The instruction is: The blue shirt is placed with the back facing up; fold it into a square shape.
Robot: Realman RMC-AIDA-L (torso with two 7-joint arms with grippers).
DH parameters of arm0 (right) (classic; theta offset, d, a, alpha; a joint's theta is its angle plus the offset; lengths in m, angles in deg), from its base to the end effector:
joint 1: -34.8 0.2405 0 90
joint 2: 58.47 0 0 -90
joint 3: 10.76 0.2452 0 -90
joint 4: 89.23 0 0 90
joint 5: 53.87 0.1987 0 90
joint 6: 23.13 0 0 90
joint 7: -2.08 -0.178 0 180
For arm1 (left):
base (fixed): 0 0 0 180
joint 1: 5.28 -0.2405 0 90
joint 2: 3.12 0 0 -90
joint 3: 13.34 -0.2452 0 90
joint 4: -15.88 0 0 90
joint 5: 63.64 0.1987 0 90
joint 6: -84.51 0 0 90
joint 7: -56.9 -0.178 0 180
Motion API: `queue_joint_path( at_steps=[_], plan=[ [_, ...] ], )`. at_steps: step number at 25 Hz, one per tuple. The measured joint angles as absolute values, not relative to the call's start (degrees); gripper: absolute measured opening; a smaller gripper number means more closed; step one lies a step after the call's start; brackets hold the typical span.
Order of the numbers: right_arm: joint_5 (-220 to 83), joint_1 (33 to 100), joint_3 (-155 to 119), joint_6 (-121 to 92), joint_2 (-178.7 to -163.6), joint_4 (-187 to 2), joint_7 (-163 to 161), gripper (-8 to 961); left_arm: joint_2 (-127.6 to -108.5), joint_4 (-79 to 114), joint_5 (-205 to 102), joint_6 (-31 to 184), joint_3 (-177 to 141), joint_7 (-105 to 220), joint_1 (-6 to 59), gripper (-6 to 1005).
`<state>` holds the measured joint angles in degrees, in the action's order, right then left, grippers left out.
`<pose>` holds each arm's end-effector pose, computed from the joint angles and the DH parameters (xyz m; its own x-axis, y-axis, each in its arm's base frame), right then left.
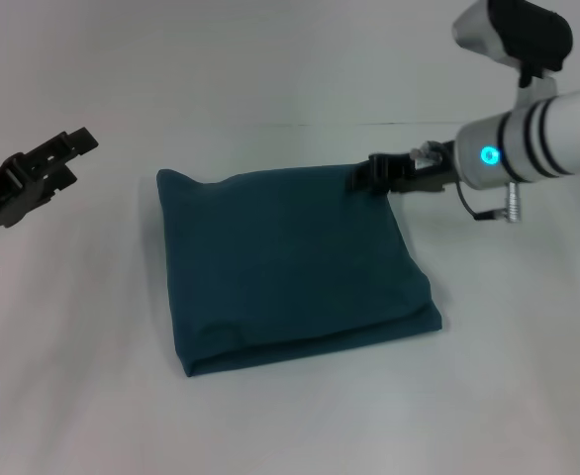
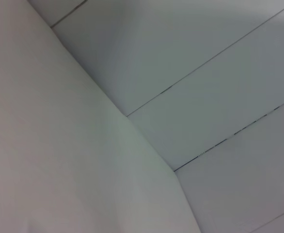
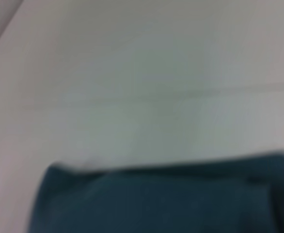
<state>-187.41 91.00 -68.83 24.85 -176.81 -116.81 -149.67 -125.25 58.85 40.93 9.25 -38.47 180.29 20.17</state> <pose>0.1775 0.4576 -0.0703 0.3656 -0.8330 -0.4153 -0.9216 -0.2614 -0.2869 -0.2817 0.3644 0.0427 -0.0613 0.5647 0.8230 0.9560 -0.2039 0.2111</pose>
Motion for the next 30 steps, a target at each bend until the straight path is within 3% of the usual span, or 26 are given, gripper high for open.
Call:
queue_joint_path(
  at_steps=[8, 24, 30],
  plan=[
    [-187.3, 84.8, -65.4, 43.9, -174.87, -124.3, -152.0, 436, -125.21, 58.8, 40.9, 9.3, -38.2, 180.0, 19.8, 860],
    [-191.3, 84.7, -63.8, 46.6, -175.50, -120.2, -151.8, 457, -125.46, 58.1, 41.0, 9.5, -38.4, 179.9, 19.9, 860],
    [-191.8, 82.8, -62.9, 49.7, -173.01, -122.6, -153.5, 483, -125.43, 58.1, 41.0, 9.3, -38.2, 179.9, 19.7, 860]
  ],
)
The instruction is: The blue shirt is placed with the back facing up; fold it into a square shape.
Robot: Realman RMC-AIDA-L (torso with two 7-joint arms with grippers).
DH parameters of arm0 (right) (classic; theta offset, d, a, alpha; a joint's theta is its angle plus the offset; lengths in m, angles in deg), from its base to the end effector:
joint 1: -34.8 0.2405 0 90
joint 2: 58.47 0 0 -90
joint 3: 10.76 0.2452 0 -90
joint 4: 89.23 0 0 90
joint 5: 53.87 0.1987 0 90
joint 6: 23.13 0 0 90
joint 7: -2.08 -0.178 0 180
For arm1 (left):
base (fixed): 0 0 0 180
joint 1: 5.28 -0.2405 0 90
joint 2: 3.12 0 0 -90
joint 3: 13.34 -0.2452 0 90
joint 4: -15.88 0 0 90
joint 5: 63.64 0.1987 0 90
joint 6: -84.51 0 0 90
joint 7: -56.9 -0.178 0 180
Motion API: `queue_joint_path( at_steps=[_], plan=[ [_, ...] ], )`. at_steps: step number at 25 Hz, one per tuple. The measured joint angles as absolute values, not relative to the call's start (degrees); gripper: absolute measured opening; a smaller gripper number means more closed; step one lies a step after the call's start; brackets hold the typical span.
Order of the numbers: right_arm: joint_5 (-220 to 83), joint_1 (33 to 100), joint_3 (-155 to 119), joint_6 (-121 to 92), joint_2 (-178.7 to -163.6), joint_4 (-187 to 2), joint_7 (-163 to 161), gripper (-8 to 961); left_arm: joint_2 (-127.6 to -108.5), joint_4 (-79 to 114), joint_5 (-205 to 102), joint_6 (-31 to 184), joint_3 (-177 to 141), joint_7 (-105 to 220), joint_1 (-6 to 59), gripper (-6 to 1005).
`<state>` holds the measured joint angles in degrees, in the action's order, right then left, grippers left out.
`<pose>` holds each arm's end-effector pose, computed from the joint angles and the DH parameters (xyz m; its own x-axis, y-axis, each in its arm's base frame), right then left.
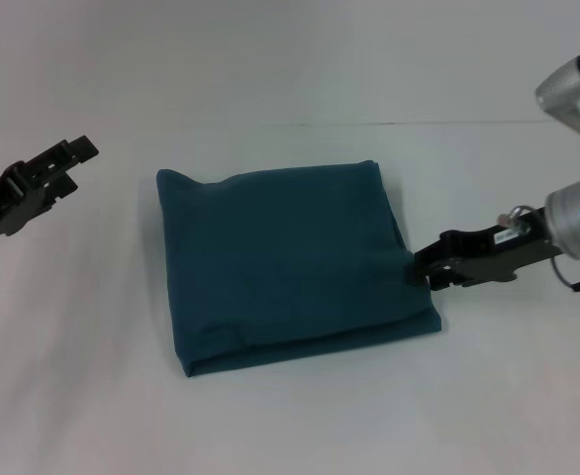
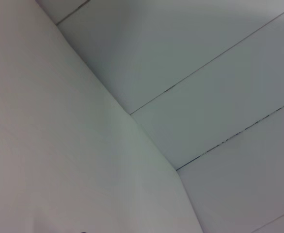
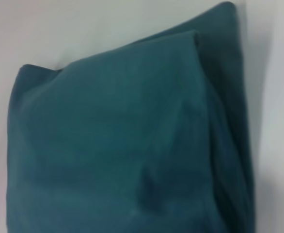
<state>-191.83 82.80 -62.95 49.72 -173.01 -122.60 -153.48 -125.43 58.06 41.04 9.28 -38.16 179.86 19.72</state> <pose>0.2287 0.3969 -0.0410 0.1686 -0.9643 -0.2042 -0.9764 -0.1351 -0.1685 -0.2856 0.3608 0.0390 -0.0743 0.5675 0.8201 0.9568 -0.1912 0.2189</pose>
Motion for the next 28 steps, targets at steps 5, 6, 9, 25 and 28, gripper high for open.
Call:
queue_joint_path(
  at_steps=[5, 6, 9, 25, 28],
  plan=[
    [-189.4, 79.5, -60.1, 57.2, -172.97, -130.8, -148.7, 504, -124.95, 58.3, 41.5, 8.5, -38.7, 179.1, 19.7, 859],
    [-187.9, 78.8, -59.2, 58.5, -172.96, -132.1, -145.4, 508, -124.64, 58.4, 41.9, 7.7, -39.2, 178.4, 19.7, 859],
    [-184.1, 77.2, -56.4, 59.4, -172.24, -132.5, -136.1, 521, -122.29, 58.8, 45.7, 2.0, -40.0, 176.6, 20.4, 859],
    [-181.7, 76.6, -58.0, 66.5, -174.58, -130.0, -113.3, 786, -119.53, 67.9, 63.8, -20.1, -47.1, 167.7, 23.0, 859],
    [-181.8, 77.4, -61.7, 70.4, -175.69, -130.1, -110.8, 748, -119.76, 67.8, 63.8, -20.5, -47.8, 163.6, 23.2, 859]
  ],
)
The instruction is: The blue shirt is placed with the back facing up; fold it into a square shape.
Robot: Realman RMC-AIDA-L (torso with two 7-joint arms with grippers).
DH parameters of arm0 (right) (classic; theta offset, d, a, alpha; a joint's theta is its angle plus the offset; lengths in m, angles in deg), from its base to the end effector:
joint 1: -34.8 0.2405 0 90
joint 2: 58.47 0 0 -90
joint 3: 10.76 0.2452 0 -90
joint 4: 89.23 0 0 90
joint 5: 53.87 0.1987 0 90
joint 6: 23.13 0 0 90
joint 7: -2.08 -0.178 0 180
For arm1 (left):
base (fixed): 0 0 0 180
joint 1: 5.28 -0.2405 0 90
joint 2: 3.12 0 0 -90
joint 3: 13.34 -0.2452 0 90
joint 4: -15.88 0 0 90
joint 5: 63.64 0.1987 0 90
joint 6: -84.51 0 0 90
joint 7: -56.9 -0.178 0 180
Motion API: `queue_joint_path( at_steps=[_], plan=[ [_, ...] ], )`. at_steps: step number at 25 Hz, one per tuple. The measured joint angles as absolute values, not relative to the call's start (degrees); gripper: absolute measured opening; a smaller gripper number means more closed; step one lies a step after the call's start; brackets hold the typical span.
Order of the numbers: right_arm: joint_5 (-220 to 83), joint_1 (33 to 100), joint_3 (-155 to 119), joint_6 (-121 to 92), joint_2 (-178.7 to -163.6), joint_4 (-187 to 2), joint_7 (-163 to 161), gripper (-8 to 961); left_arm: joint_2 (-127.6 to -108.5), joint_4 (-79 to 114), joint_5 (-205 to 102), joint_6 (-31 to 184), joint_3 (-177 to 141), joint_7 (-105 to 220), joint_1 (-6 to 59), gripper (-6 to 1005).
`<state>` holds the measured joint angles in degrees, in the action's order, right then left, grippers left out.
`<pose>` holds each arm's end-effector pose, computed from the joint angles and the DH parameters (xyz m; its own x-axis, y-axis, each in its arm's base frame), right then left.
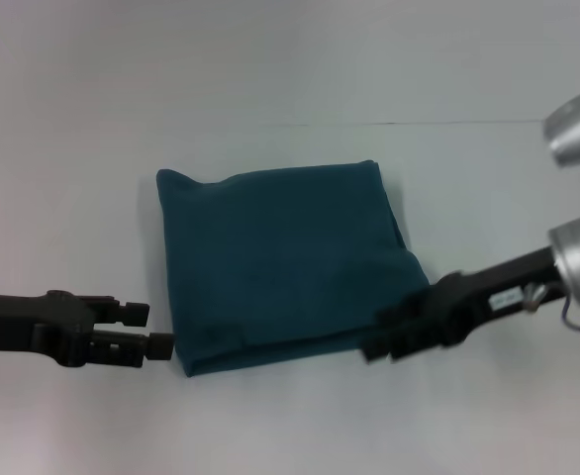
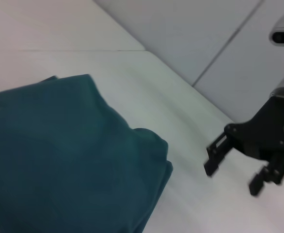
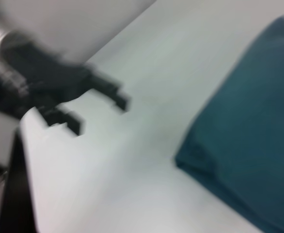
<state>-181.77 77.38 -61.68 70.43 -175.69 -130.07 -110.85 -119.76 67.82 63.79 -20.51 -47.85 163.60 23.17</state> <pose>0.1912 0.3381 -0.0435 0.7627 -0.6357 -0.1191 -0.6286 -0.7719 0.0948 -0.2503 0.2994 0.0234 0.6669 0.6647 0.3368 0.6961 -0.7170 0.0365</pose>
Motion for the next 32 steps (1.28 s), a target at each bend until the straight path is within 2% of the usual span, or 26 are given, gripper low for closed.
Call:
queue_joint_path(
  at_steps=[3, 6, 12, 32],
  plan=[
    [-181.5, 77.4, -62.1, 70.8, -176.98, -129.9, -109.2, 739, -120.00, 67.7, 63.7, -20.9, -48.7, 161.1, 23.2, 859],
    [-181.4, 77.2, -62.2, 70.5, -177.38, -129.5, -108.5, 745, -120.38, 67.7, 63.8, -21.2, -51.1, 160.0, 23.1, 859],
    [-181.9, 77.0, -62.5, 69.4, -177.52, -129.6, -106.9, 807, -120.79, 67.3, 64.0, -20.1, -53.4, 160.2, 23.3, 860],
    [-179.3, 75.2, -62.0, 72.1, -177.91, -129.9, -102.3, 807, -121.10, 66.0, 64.1, -19.2, -54.8, 157.3, 25.3, 858]
  ],
)
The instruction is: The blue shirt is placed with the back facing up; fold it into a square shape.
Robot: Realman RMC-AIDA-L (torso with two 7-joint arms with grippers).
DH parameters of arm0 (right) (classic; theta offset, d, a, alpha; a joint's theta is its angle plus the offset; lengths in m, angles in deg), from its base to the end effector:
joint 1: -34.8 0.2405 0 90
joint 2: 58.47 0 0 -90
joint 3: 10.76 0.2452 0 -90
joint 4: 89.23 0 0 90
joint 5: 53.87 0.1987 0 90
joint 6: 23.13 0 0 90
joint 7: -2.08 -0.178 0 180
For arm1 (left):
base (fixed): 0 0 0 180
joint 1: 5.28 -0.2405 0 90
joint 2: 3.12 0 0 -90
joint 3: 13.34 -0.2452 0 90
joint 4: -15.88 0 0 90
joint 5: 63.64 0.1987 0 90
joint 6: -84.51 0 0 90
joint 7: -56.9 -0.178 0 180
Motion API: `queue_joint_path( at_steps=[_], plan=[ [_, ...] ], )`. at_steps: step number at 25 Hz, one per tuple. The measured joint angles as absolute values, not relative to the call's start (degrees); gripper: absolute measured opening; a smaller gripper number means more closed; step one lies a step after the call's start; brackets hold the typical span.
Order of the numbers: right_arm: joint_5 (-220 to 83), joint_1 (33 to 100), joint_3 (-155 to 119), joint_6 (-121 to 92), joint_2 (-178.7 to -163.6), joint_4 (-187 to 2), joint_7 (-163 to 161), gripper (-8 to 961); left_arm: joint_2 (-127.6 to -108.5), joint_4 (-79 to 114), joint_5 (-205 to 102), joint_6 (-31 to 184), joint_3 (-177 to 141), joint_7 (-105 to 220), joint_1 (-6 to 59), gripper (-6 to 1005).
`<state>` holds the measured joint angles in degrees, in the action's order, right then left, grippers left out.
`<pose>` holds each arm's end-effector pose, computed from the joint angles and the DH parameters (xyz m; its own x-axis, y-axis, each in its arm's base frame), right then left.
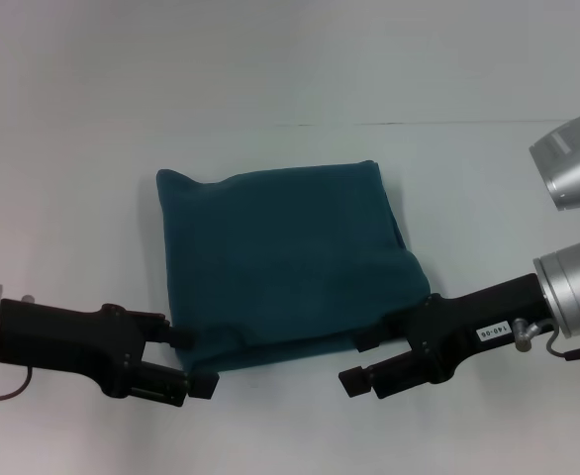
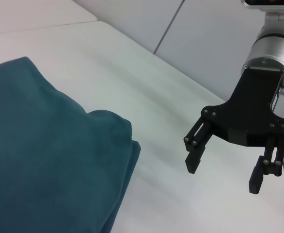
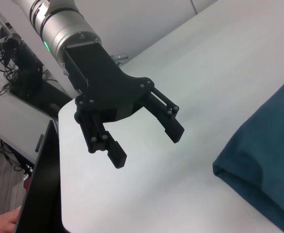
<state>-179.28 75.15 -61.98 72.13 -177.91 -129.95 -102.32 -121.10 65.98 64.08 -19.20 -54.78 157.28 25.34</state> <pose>0.1871 0.3197 -0.0565 0.8185 -0.5482 -0.1720 -0.5273 -0.8356 0.1539 -0.2337 0.2977 -0.0051 0.7868 0.5622 0.2547 0.5650 -0.8222 0.0693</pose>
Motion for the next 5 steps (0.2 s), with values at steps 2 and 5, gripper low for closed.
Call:
queue_joint_path(
  at_steps=[2, 5],
  plan=[
    [-179.3, 75.0, -62.0, 72.1, -177.90, -129.9, -102.3, 807, -121.10, 66.0, 64.1, -19.0, -55.0, 157.3, 25.5, 858],
    [-179.4, 74.9, -61.9, 72.0, -177.86, -129.9, -102.3, 807, -121.08, 65.8, 64.1, -18.6, -55.3, 157.5, 25.7, 858]
  ],
)
